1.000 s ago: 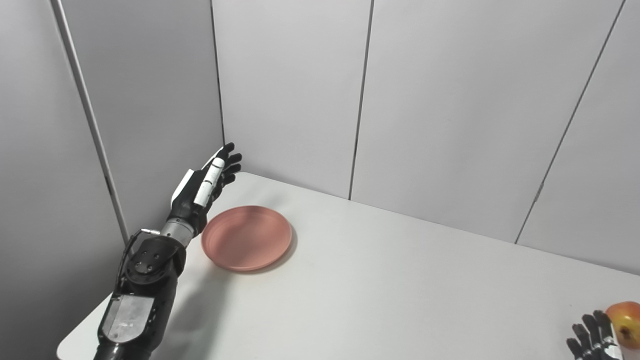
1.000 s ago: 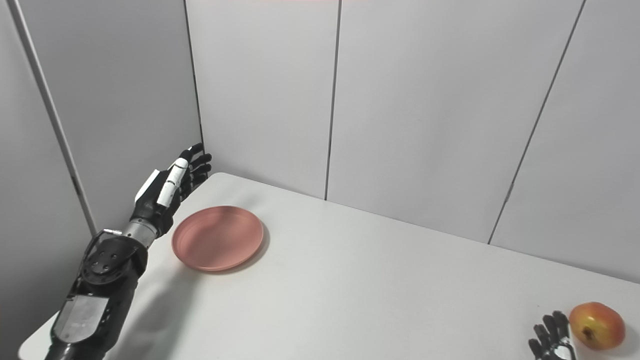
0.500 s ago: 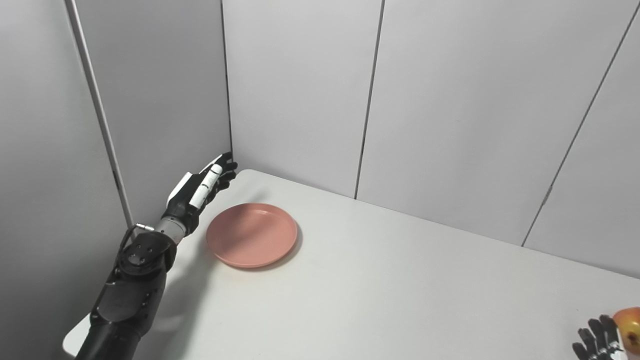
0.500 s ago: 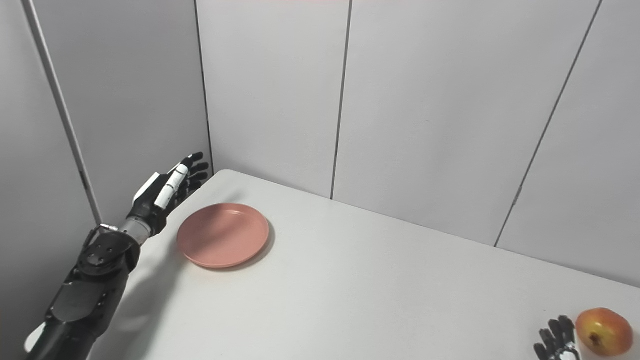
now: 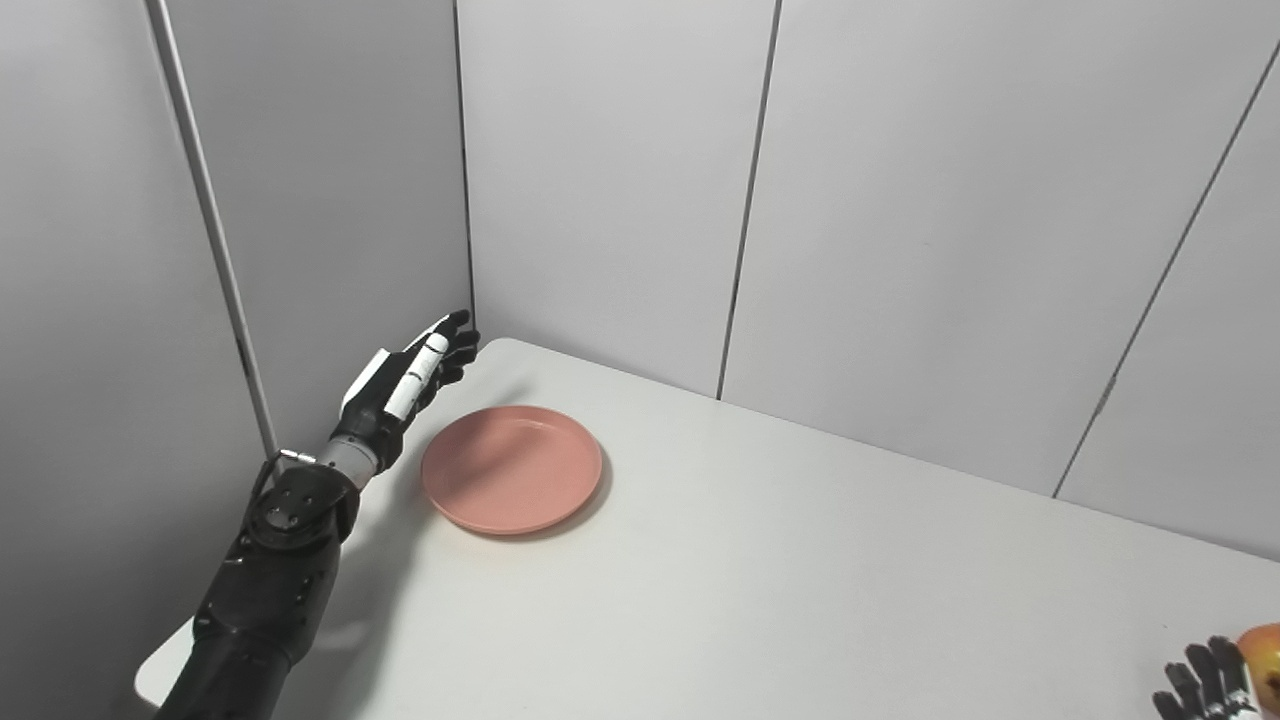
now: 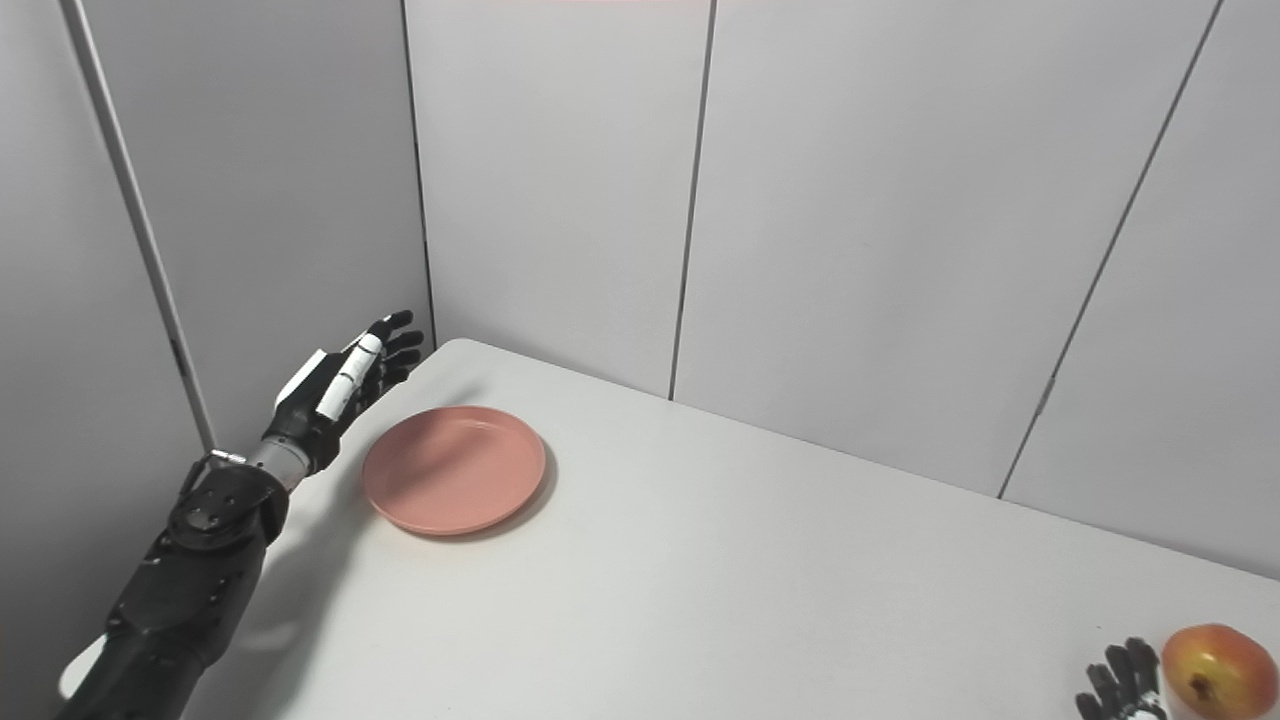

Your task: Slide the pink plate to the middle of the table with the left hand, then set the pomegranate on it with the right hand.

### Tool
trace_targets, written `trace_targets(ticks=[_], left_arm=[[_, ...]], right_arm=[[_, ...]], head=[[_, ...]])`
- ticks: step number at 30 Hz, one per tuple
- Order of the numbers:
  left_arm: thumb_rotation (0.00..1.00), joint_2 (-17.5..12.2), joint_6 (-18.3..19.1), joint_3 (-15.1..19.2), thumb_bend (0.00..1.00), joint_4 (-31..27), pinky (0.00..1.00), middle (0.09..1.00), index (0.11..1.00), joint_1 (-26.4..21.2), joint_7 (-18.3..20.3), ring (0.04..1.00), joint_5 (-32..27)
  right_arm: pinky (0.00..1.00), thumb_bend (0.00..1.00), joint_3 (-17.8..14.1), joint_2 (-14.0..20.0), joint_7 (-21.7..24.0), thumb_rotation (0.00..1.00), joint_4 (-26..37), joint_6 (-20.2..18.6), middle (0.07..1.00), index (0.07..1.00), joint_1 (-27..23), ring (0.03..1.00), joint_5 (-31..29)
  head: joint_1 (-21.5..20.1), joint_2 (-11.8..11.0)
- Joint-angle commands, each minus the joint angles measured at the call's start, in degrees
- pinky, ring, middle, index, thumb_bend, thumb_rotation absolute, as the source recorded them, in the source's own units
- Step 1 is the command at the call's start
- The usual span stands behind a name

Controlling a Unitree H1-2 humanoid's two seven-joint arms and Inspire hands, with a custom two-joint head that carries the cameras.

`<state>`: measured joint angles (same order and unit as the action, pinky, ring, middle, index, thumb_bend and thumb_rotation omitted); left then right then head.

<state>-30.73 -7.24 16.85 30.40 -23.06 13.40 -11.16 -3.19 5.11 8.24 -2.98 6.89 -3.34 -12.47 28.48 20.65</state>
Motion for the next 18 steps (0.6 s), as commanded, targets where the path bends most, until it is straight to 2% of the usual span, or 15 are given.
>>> trace_targets(ticks=[1,7,12,18], left_arm=[[1.00,-1.68,-3.40,0.31,0.49,0.24,0.92,0.914,0.907,-3.46,0.43,0.911,-0.82],[1.00,-1.14,-4.41,0.38,0.52,3.08,0.93,0.919,0.911,-3.74,0.25,0.922,-1.11],[1.00,-0.38,-2.82,0.78,0.51,2.88,0.95,0.928,0.919,-3.66,0.43,0.937,-2.90],[1.00,-0.34,-4.68,0.13,0.54,5.32,0.96,0.933,0.920,-4.11,0.62,0.947,-2.72]], right_arm=[[1.00,0.68,-0.17,-0.20,0.52,0.95,-1.99,1.73,1.000,1.000,2.94,1.000,-0.30],[1.00,0.67,-0.10,-0.39,0.86,0.95,-1.45,2.14,1.000,1.000,3.41,0.991,-0.28],[0.98,0.68,-0.03,-0.27,1.09,0.95,-1.08,2.14,1.000,1.000,3.69,0.991,-0.22],[0.97,0.69,0.08,-0.25,1.07,0.95,-0.26,1.70,1.000,1.000,4.10,0.990,-0.18]], head=[[-0.05,0.00],[-0.04,0.24],[-0.08,0.47],[-0.28,0.90]])
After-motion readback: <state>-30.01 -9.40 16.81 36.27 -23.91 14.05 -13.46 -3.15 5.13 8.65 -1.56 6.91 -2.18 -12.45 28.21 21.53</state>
